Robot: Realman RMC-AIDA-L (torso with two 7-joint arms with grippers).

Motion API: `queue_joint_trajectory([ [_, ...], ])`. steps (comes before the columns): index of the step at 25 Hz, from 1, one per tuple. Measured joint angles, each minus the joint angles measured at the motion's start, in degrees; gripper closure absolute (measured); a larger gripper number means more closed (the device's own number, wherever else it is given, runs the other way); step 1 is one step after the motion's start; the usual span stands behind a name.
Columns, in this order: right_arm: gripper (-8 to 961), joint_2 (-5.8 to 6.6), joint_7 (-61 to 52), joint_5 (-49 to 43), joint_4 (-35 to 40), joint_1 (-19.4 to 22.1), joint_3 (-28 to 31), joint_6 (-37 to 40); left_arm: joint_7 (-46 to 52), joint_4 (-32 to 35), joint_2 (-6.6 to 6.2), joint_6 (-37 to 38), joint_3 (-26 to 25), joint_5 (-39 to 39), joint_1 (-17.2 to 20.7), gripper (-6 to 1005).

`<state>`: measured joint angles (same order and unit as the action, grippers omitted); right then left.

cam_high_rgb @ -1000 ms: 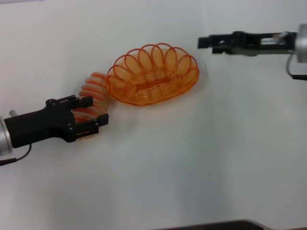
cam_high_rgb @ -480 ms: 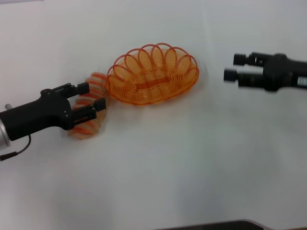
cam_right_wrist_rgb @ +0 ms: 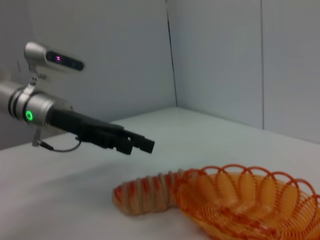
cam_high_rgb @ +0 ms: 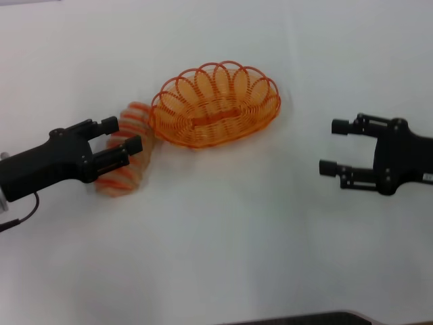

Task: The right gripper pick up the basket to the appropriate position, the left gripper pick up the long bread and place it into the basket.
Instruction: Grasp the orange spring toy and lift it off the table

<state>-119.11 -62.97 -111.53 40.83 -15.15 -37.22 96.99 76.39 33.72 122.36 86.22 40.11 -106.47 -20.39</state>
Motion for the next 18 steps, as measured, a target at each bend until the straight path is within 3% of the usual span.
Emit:
queue_joint_trajectory([
  [9,149,0.00,2.17,-2.32,-0.84,0.39,0.67,-1.51,1.25,-0.04,-1.02,-1.03,0.24,-0.33,1.80,278],
  [14,149,0.08,2.26,-2.36,-0.84,-0.04,0.68,-2.09,10.12,4.46,-1.29,-1.32,0.33,-1.80,1.99,278],
  [18,149,-0.02,2.25,-2.38,-0.85,-0.47,0.66,-2.11,22.03,10.80,-0.67,-2.16,0.75,-5.46,1.08,277],
])
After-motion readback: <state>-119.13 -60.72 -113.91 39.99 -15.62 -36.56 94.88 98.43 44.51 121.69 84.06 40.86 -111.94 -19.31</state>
